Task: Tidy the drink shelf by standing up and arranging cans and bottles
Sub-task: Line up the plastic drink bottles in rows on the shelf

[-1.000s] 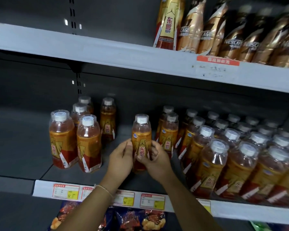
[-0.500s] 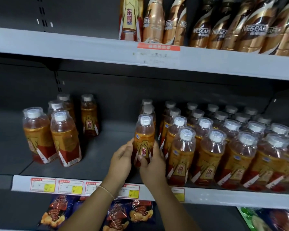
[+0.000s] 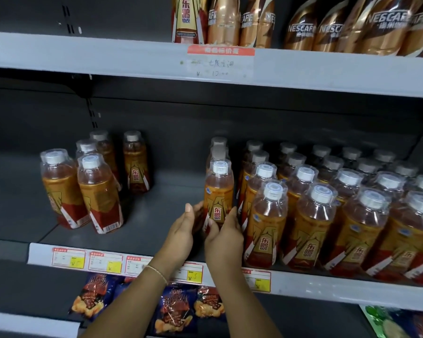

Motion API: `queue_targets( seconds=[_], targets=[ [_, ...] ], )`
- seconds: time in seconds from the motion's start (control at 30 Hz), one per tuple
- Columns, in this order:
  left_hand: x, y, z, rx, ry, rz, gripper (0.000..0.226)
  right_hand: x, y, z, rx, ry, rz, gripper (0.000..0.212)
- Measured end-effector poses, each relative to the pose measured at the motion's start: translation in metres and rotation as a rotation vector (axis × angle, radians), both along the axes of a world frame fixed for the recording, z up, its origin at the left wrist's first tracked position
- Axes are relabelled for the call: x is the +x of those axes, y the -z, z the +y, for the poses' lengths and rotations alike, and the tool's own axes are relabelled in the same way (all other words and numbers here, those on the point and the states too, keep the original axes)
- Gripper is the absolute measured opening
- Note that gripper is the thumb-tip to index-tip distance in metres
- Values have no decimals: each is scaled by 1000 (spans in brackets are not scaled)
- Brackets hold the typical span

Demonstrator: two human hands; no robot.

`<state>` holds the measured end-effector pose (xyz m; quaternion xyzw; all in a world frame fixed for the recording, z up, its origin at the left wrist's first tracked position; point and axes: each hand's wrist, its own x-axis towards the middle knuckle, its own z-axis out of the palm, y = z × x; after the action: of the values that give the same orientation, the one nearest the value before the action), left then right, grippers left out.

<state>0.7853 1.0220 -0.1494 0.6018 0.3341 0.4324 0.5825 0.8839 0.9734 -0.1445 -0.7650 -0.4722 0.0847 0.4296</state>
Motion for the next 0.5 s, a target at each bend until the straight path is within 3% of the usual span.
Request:
queue_targets(
  seconds=[0.5],
  targets=[
    [0, -3, -6, 11, 58, 109, 62, 3, 1, 7, -16, -22, 65, 74]
  ],
)
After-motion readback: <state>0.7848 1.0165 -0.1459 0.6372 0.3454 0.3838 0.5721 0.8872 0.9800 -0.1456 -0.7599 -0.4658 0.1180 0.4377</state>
